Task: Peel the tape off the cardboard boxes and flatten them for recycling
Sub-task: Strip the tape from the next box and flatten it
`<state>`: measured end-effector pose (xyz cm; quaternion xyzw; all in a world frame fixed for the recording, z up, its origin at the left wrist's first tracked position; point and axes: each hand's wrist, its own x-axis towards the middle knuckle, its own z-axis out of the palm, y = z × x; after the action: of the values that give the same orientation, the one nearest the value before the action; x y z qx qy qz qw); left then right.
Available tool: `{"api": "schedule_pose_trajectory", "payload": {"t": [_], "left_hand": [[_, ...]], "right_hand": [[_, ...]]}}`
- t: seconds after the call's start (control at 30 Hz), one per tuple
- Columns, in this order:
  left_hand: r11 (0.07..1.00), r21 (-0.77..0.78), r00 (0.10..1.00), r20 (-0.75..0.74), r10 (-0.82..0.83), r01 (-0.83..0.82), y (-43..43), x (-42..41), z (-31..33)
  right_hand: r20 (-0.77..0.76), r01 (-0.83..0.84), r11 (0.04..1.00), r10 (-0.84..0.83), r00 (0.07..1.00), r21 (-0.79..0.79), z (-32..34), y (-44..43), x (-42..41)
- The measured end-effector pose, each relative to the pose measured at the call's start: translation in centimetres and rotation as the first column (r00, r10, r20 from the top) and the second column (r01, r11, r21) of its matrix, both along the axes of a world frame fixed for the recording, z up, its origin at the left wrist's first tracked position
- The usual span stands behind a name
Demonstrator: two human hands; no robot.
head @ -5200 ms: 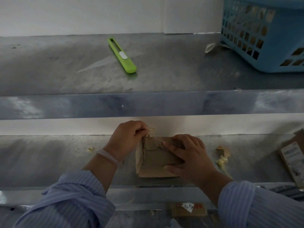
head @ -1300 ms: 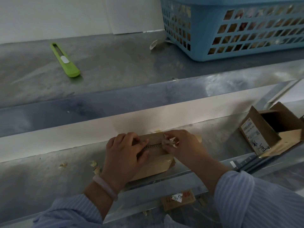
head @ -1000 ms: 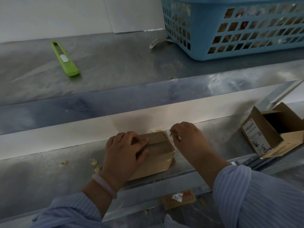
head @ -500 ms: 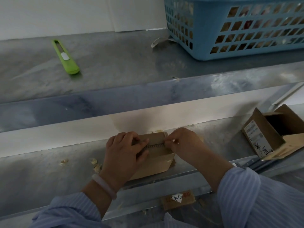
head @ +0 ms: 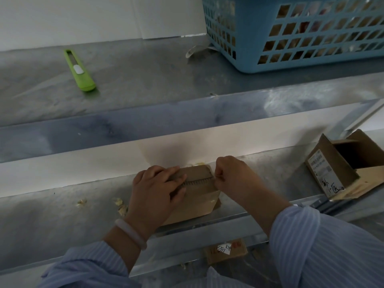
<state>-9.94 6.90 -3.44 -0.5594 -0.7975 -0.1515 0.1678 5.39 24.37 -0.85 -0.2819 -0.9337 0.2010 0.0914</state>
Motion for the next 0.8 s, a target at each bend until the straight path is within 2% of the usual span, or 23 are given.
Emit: {"api": "schedule_pose_trajectory", "payload": {"t": [0.07, 0.1, 0.13, 0.17, 0.2, 0.23, 0.27, 0.3, 0.43, 0.5, 0.63, 0.7, 0.73, 0.8], "left_hand": [[1.000, 0.002, 1.000, 0.012, 0.026, -0.026, -0.1, -0.1, 0.0], [0.999, 0.000, 0.999, 0.018, 0.036, -0.036, -0.2, -0.2, -0.1], [0.999, -0.001, 0.999, 0.021, 0.043, -0.043, -0.3, -0.2, -0.2], [0.999, -0.002, 0.998, 0.024, 0.050, -0.050, -0.4, -0.3, -0.3], [0.998, -0.004, 0.998, 0.029, 0.056, -0.056, -0.4, -0.3, -0.3], [0.998, -0.006, 0.997, 0.034, 0.063, -0.062, -0.4, -0.3, -0.4], [0.998, -0.007, 0.997, 0.036, 0.068, -0.068, -0.3, -0.2, -0.4], [0.997, -0.006, 0.997, 0.035, 0.072, -0.072, -0.3, -0.2, -0.4], [0.997, 0.011, 0.996, 0.043, 0.074, -0.074, -0.2, 0.0, -0.5], [0.997, 0.015, 0.996, 0.047, 0.076, -0.077, -0.2, 0.1, -0.4], [0.997, 0.002, 0.995, 0.049, 0.083, -0.084, -0.2, 0.1, -0.5], [0.997, 0.002, 0.995, 0.056, 0.082, -0.082, -0.2, 0.0, -0.5], [0.997, 0.002, 0.995, 0.059, 0.082, -0.083, -0.2, -0.1, -0.5], [0.996, 0.001, 0.994, 0.063, 0.085, -0.086, -0.3, -0.2, -0.6]], "right_hand": [[-0.048, -0.034, 0.998, 0.036, 0.998, 0.045, -0.7, 0.4, 0.1], [-0.049, 0.004, 1.000, -0.003, 0.999, 0.016, -1.0, 0.8, 0.3], [-0.050, 0.071, 0.995, -0.075, 0.996, -0.075, -1.1, 1.3, 0.5], [-0.069, 0.149, 0.955, -0.172, 0.983, -0.257, -1.2, 1.7, 0.8], [-0.109, 0.193, 0.839, -0.285, 0.952, -0.509, -1.2, 1.8, 1.1], [-0.137, 0.186, 0.660, -0.406, 0.904, -0.728, -1.2, 1.7, 1.3], [-0.160, 0.140, 0.513, -0.496, 0.854, -0.847, -1.3, 1.6, 1.6], [-0.171, 0.119, 0.470, -0.530, 0.831, -0.875, -1.5, 1.5, 1.9], [-0.063, 0.205, 0.614, -0.385, 0.921, -0.762, -3.4, -0.1, 2.8], [-0.029, 0.217, 0.652, -0.345, 0.938, -0.726, -4.1, -1.4, 2.7], [-0.086, 0.292, 0.719, -0.439, 0.894, -0.631, -4.5, -2.6, 2.0], [-0.100, 0.292, 0.685, -0.471, 0.876, -0.667, -4.6, -2.5, 2.0], [-0.098, 0.274, 0.629, -0.491, 0.866, -0.728, -4.7, -2.3, 2.1], [-0.067, 0.213, 0.455, -0.525, 0.848, -0.865, -4.7, -2.0, 2.2]]}}
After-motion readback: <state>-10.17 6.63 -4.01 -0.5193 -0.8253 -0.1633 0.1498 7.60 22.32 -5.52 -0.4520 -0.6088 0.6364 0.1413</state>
